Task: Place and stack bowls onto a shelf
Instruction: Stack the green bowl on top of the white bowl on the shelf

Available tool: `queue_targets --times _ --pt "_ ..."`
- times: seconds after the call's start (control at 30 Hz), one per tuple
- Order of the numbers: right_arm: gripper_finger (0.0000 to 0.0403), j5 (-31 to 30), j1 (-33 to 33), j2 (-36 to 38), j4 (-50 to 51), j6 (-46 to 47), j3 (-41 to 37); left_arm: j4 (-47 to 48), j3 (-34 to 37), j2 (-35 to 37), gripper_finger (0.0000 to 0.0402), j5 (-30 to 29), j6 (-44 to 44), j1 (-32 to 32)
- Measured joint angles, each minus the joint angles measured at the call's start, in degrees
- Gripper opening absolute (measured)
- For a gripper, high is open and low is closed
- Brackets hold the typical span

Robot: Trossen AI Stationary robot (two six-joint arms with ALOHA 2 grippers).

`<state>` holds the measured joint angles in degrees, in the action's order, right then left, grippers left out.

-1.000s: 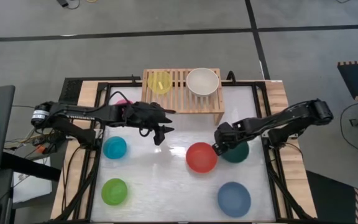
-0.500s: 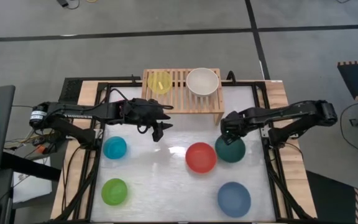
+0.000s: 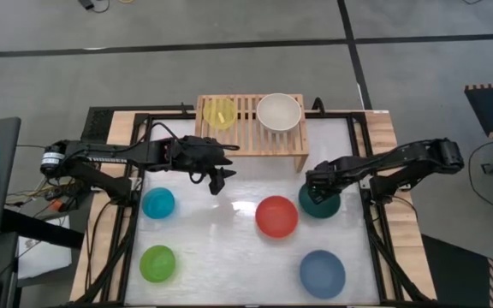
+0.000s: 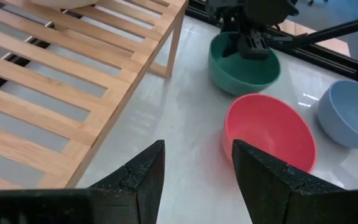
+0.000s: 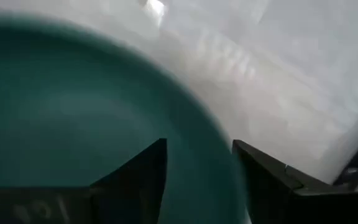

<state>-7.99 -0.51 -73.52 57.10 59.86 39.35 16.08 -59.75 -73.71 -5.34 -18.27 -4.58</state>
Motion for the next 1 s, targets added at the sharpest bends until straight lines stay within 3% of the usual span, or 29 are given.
queue_targets --times 0.27,0.4,0.67,0.83,1.0 --pt "0.0023 0.9 1.94 1.27 -0.91 -1.72 1.44 0.0 0.0 0.16 0.0171 -0.03 -1.04 0.07" --pt "0.0026 0.42 2.71 3.26 1.52 -1.89 6.17 0.61 0.0 1.92 0.0171 -0.04 -1.88 0.07" --pt "0.0023 -7.11 1.63 7.79 7.37 -7.88 24.75 4.21 0.0 8.02 0.0171 -4.77 -1.92 0.07" --pt "0.0023 -12.66 -3.93 7.2 4.05 -17.08 34.49 5.5 0.0 10.1 0.0171 -7.91 -1.92 0.07" --pt "0.0023 -14.03 -13.39 3.74 -4.72 -29.06 42.57 5.63 0.0 10.16 0.0171 -8.5 -1.94 0.07"
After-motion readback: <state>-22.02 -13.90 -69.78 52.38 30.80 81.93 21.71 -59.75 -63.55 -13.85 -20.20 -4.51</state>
